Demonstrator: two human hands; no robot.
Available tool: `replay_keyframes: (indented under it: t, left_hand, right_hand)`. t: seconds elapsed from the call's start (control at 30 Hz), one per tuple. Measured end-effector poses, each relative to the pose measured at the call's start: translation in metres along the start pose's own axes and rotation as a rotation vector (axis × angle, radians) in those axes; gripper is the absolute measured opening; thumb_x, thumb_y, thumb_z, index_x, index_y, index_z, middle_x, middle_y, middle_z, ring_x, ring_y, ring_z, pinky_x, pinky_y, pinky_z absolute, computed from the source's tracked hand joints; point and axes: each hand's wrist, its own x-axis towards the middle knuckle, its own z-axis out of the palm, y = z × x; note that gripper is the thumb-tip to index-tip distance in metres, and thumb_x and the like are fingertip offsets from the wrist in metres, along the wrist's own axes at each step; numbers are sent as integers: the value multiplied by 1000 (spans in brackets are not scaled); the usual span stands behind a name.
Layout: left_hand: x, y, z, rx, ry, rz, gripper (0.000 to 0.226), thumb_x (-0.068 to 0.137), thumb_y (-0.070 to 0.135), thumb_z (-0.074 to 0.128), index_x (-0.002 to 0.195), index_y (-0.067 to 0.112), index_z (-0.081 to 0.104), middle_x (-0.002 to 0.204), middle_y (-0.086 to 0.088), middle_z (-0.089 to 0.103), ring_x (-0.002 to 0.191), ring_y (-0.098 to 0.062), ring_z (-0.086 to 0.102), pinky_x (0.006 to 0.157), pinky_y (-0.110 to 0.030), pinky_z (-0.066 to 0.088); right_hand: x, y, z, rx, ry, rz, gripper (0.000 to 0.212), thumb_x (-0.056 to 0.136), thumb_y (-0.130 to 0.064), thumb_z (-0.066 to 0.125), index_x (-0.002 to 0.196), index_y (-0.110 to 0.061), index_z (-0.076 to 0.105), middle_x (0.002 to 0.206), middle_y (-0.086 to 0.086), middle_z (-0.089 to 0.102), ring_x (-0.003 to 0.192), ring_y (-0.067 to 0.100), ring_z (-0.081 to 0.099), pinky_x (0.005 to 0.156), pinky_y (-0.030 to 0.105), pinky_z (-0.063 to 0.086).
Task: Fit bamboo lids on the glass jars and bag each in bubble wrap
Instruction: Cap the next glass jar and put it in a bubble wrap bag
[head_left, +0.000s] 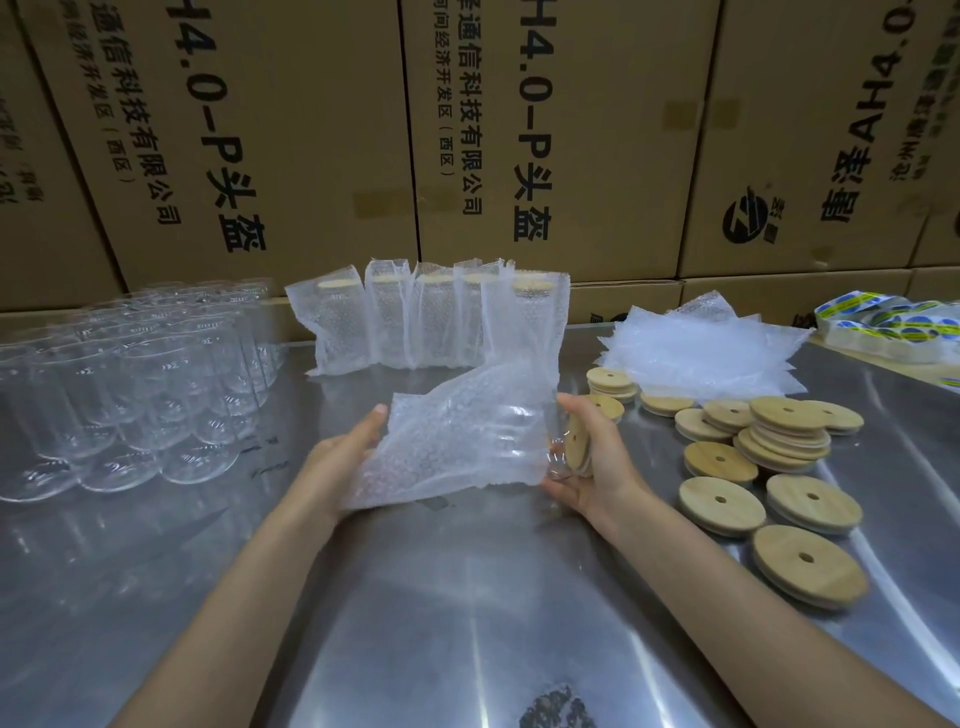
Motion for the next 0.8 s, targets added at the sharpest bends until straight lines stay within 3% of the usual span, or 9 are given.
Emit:
replay_keyframes:
  t: [0.13,0.27,0.33,0.43,0.5,0.57,0.7,0.8]
  left_hand:
    - [-1,4,-1,-191,-203,105,44,72,41,71,105,12,72,102,-8,74,89,-21,73,63,-26,57]
    - [-8,6,7,-122,-301,240,36,66,45,76,99,32,75,102,13,74,93,-4,70,63,-16,54]
    - [-11,5,12,-98,-386,266,30,69,47,78,96,35,76,106,12,73,97,-5,69,67,-17,54]
    - [-14,5,18,-104,-460,282,49,70,56,78,109,27,72,117,-1,70,108,-19,67,80,-26,55]
    - [-14,3,20,-90,-454,296,62,66,63,77,114,25,69,121,-2,68,115,-22,63,94,-37,50]
    - [-13,1,22,-85,-470,311,61,68,63,76,115,26,68,123,-3,67,117,-23,62,99,-43,46]
    - [-13,3,16,-48,-528,298,57,68,60,78,114,28,69,121,-2,68,114,-21,64,93,-38,50]
    - [-11,6,10,-8,-492,317,60,68,61,77,117,28,67,121,2,68,114,-19,64,100,-41,47]
  right_hand:
    - [1,3,-2,-85,-16,-66,22,85,-43,60,90,-24,72,74,0,69,58,15,65,56,27,53]
    - [3,2,1,-66,-23,-92,27,95,-32,50,80,-21,70,67,-1,70,54,16,66,55,29,54]
    - [2,1,3,23,-71,-89,30,96,-32,50,83,-17,72,71,2,72,59,19,68,55,30,55]
    - [3,2,4,118,-164,-133,40,98,-27,47,72,-16,75,75,6,70,64,22,67,61,33,54]
    - [0,3,6,135,-196,-163,33,98,-25,46,83,-14,73,83,9,70,72,24,67,71,38,54]
    - [-3,1,8,146,-212,-167,30,99,-24,45,88,-12,70,88,14,68,77,29,64,76,42,51]
    - [-4,0,9,172,-249,-150,53,101,-23,40,64,-16,76,76,10,66,71,25,63,68,38,52]
    - [-4,0,10,178,-260,-160,59,101,-20,39,56,-18,76,67,4,70,59,17,69,56,31,57]
